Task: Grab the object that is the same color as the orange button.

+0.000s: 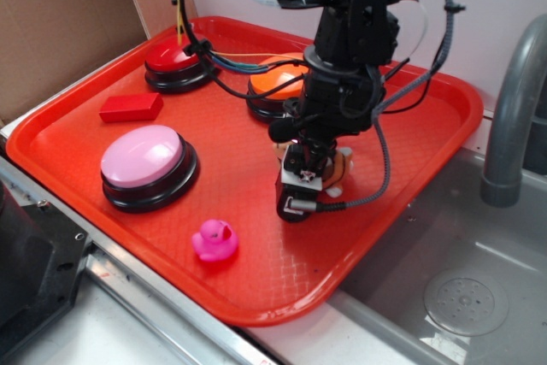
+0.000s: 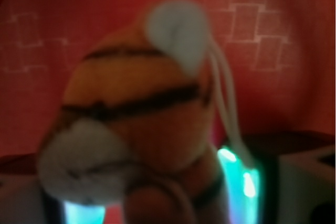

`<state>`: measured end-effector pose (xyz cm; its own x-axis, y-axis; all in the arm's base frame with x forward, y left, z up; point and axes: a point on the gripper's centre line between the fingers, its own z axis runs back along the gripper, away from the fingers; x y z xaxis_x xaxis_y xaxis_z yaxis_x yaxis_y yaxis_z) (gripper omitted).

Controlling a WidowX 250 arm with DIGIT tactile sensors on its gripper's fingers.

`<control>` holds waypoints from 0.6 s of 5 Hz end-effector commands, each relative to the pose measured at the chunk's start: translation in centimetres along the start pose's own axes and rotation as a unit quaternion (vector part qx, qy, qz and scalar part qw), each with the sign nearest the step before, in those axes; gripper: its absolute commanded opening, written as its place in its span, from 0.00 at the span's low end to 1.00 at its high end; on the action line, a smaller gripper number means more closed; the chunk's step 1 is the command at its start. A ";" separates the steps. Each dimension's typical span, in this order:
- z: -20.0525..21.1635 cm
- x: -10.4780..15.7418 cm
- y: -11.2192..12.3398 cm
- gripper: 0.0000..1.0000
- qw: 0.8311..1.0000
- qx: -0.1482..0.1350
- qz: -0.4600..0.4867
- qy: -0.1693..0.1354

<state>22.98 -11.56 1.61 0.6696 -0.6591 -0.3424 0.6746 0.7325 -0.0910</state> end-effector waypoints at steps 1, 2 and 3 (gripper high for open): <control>6.5 -2.6 -0.6 0.00 0.994 -0.001 0.038 -0.098; 10.4 -6.5 -0.6 0.00 0.977 -0.002 0.164 -0.134; 14.0 -10.4 -2.0 0.00 0.944 -0.019 0.277 -0.179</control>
<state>20.17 -7.62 17.25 0.9777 -0.2015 -0.0582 0.2008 0.9795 -0.0181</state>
